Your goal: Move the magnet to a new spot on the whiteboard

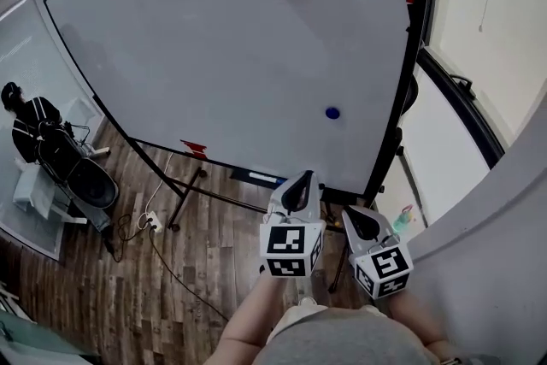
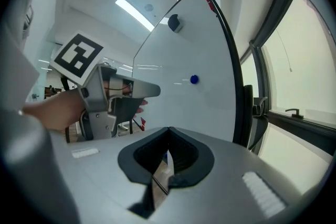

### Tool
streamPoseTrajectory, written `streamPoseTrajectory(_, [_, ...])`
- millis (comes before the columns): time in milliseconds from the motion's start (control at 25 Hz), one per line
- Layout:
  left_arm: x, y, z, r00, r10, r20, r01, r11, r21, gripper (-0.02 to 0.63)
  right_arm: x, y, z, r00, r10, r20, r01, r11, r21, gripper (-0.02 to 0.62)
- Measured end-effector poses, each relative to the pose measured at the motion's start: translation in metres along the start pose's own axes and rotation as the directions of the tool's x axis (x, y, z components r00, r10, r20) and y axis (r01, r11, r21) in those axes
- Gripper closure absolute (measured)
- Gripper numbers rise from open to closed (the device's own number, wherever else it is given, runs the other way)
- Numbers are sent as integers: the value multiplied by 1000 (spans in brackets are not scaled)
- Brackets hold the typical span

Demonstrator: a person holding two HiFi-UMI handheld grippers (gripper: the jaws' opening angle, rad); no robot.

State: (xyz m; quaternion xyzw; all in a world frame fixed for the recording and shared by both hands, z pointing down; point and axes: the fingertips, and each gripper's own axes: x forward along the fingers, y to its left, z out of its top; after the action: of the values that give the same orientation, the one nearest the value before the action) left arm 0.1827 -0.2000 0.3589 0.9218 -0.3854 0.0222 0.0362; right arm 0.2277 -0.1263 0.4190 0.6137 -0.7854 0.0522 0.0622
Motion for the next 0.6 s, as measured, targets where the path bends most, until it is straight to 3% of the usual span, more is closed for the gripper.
streamPoseTrajectory(200, [34,1,14,998,-58,18,58,998,32,583,6,-16,-2,997,-73,-1,73,997,13,594])
streamPoseTrajectory(600, [88,0,42,992,-107,61,104,993,53,489,1,-41,-9,980,-200,-10,200,979,29,594])
